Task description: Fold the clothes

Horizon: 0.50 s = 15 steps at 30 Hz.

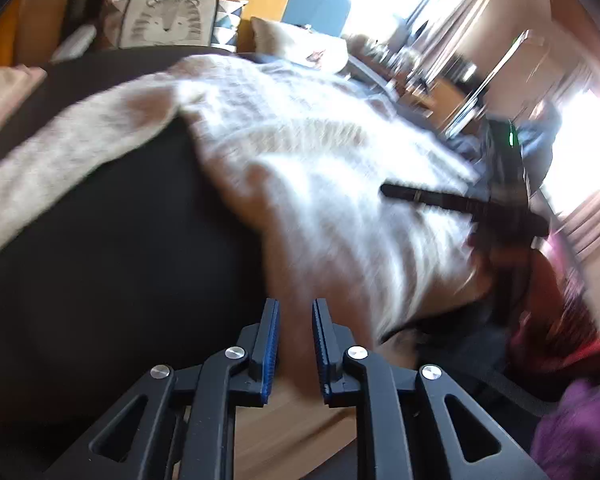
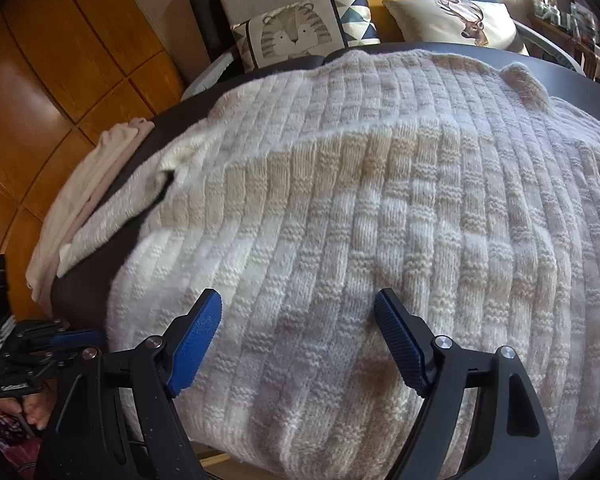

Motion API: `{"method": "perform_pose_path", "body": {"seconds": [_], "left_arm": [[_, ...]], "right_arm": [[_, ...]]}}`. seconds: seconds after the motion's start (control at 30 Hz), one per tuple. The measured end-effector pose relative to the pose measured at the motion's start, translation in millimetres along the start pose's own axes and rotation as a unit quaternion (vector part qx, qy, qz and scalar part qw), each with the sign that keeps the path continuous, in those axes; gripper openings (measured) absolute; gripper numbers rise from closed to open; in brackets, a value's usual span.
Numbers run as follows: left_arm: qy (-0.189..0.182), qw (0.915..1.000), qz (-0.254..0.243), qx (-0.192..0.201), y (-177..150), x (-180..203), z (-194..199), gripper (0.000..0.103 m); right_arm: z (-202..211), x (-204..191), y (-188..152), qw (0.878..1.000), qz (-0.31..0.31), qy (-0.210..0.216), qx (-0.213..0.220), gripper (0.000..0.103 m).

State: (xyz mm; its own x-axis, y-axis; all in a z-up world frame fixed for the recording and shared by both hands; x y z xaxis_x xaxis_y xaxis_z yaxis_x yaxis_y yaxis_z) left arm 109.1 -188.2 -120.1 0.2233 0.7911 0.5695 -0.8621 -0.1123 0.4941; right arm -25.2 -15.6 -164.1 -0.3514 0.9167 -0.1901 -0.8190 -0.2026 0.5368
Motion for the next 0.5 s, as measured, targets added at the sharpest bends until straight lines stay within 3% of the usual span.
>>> {"method": "perform_pose_path", "body": {"seconds": [0.2,0.4,0.5], "left_arm": [[-0.021,0.9996,0.003,-0.017,7,-8,-28,0.022],[-0.017,0.9997,0.014,-0.002,7,-9,-16,0.022],[0.005,0.9996,0.025,0.015,4,-18,-4,0.023]], "right_arm": [[6,6,5,1.000,0.010,-0.024,0.013,0.082],[9,7,4,1.000,0.017,-0.018,0.016,0.082],[11,-5,6,0.999,0.044,-0.009,0.020,0.082]]}}
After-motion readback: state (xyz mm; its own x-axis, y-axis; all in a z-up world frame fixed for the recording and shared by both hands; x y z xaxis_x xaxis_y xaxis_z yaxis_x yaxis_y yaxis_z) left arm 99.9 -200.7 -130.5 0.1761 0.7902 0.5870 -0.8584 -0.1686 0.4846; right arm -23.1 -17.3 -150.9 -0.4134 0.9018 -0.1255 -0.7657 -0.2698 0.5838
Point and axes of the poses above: each gripper's, at about its wrist camera, not at the fingertips, and z roughly against the way its jaws point, x to its right, y to its top, the point moved 5 cm from there along -z, roughly the way its jaws point, and after that the axes turned 10 degrees about -y, right-handed, at the moved point
